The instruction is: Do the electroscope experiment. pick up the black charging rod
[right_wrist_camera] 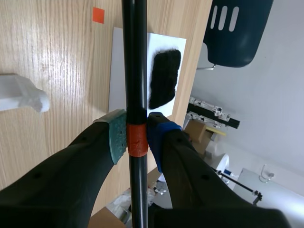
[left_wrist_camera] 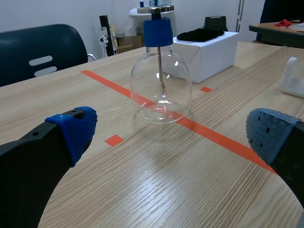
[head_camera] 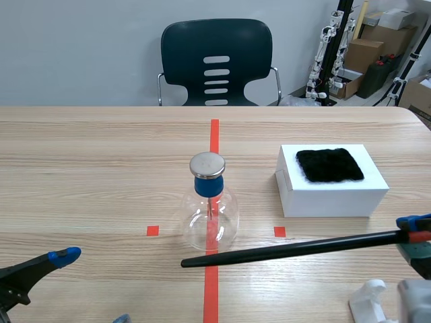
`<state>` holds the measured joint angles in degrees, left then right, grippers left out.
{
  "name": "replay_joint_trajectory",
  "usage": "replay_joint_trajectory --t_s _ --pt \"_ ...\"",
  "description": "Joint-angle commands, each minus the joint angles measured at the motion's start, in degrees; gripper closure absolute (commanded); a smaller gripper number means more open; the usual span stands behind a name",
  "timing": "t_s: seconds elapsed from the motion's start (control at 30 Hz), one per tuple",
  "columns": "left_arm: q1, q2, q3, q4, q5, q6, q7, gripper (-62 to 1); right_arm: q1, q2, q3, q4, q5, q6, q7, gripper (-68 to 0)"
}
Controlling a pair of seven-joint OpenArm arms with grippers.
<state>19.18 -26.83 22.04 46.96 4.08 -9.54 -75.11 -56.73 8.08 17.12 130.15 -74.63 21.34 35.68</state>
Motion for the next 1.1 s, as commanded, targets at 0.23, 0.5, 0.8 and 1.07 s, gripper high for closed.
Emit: replay_joint_trajectory --t_s 0.23,0.5,0.8,1.07 --pt "-0.31 0.26 -0.15 0.31 -0.35 -0.02 -0.96 -62.3 0.22 -1.27 -0.15 1.01 0.33 -0.79 0.31 -1.1" --pt "-0.31 0.26 -0.15 0.31 -0.35 -0.02 -0.96 -62.3 0.24 -1.27 -0.15 1.01 0.33 -0.76 0.28 -1.1" --pt "-0.31 0.26 -0.15 0.31 -0.35 -0.02 -0.96 -62.3 0.39 -1.27 -0.15 1.01 0.33 -0.79 0.26 -1.1" --pt "-0.31 0.26 -0.15 0.31 -0.35 -0.02 -0.96 -62.3 0.39 -1.27 -0.15 1.01 0.33 -0.79 0.31 -1.1"
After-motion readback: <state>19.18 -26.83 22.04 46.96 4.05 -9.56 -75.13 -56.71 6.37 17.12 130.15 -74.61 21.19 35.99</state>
